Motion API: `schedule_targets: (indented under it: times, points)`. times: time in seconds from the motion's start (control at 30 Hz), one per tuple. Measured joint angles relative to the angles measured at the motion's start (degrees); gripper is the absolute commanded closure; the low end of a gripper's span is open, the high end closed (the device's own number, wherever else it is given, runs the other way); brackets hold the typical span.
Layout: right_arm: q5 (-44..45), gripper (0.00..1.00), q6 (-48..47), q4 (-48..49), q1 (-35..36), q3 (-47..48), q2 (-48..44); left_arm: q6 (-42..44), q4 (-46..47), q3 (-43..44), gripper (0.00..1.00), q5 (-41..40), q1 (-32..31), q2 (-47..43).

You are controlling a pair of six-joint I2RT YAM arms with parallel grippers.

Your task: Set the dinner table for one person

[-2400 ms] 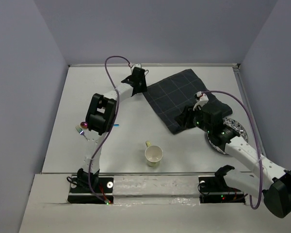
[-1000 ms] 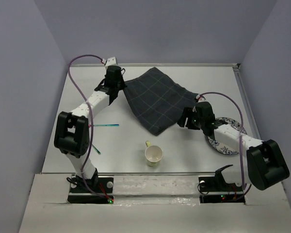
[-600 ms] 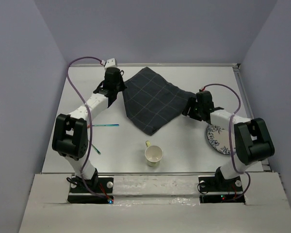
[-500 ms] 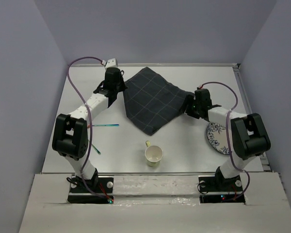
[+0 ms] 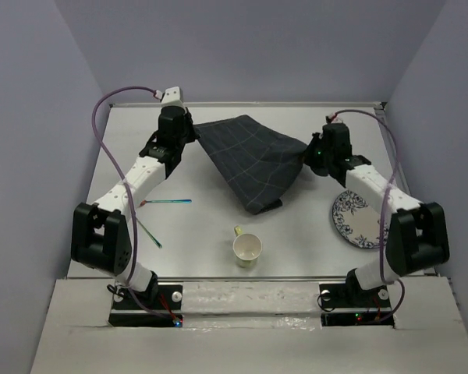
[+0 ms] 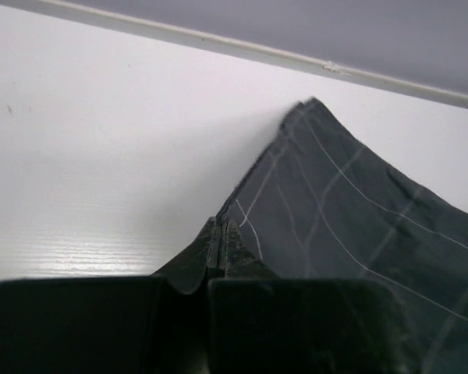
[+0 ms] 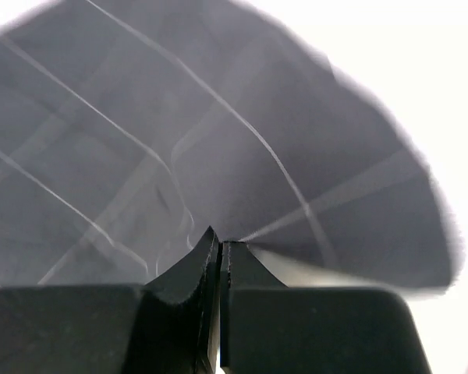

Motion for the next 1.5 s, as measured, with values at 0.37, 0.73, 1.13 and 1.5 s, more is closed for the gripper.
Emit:
schedule_targets:
  times: [0.37,0.73,1.13,1.5]
  points:
    - [5.2,0.02,-9.8,-9.8,0.6,20.0,-3.4,1.1,3.1,-3.6,1.0,-2.8,0.0,-2.2]
    - [2.0,0.31,-9.0,-10.9,0.7,3.5,2.0,-0.1,2.7,-5.2,1.0,-2.8,-0.9,-2.2]
    - [-5.0,0.99,-5.3,-2.8,0.7,-0.4,12.8,-4.4,1.7,-13.4,1.0,1.4,-1.0,-12.5]
    - [-1.4,0.27,-6.0,-3.0,0.7,21.9,26.1,-4.9,2.6,-14.9,1.0,2.9,-1.0,-13.2]
